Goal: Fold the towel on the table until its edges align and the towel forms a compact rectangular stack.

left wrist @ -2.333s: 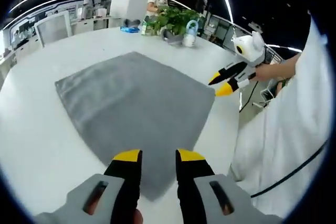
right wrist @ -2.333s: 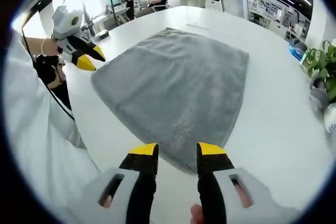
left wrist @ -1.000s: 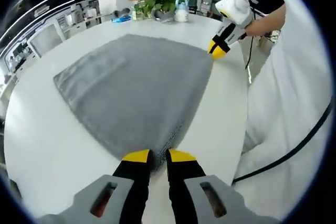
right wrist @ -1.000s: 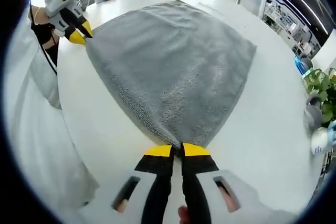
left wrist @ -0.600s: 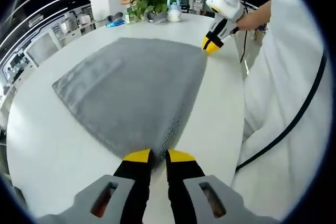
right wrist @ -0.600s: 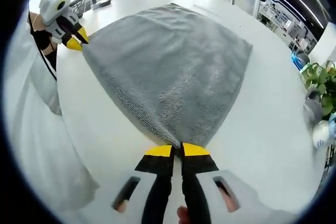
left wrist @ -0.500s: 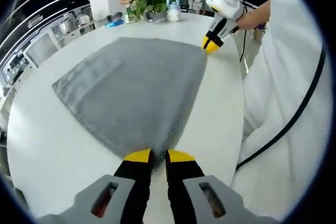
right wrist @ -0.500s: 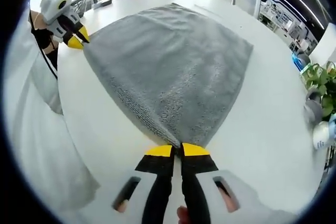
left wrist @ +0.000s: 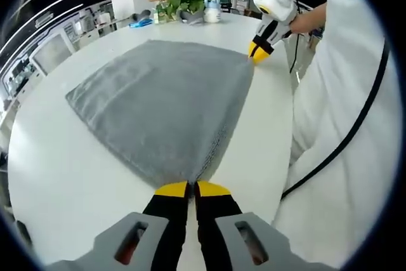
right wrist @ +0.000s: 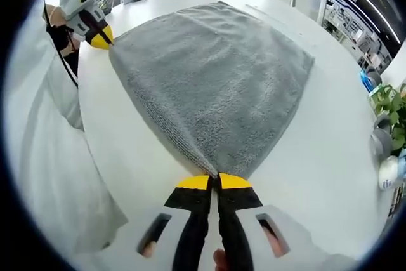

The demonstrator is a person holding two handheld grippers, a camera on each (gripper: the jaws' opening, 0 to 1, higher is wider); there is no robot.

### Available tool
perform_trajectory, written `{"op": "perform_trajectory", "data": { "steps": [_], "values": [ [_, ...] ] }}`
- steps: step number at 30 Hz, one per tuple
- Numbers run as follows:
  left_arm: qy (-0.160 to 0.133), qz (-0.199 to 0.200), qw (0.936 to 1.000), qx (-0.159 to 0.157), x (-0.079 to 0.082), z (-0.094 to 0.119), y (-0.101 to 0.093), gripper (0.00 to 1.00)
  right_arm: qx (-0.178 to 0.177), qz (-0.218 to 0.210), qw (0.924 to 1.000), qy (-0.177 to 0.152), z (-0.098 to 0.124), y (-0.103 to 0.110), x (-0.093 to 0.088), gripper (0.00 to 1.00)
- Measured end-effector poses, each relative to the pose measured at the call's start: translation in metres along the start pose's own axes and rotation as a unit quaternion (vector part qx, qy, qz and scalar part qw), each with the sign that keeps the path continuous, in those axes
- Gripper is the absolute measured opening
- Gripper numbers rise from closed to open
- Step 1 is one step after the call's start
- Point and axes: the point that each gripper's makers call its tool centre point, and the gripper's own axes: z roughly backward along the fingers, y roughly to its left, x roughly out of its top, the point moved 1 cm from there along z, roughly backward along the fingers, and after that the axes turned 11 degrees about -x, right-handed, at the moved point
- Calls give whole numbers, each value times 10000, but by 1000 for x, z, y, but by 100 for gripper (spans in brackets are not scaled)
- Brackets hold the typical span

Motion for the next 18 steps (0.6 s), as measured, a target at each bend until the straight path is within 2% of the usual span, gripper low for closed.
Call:
{"op": "perform_trajectory", "data": {
  "steps": [5,12,18],
  "values": [
    [143,-125,9998,-93,1,7,-3,3,-39,121,9999,-63,9,-2,3,0],
    [10,2,10000,-93,15,28,-3,3,-131,140,9996,-214,27,-6,15,0],
    [-106,-61,9999,-31,33,48,0,3,-241,124,9989,-393,44,-14,31,0]
  ]
}}
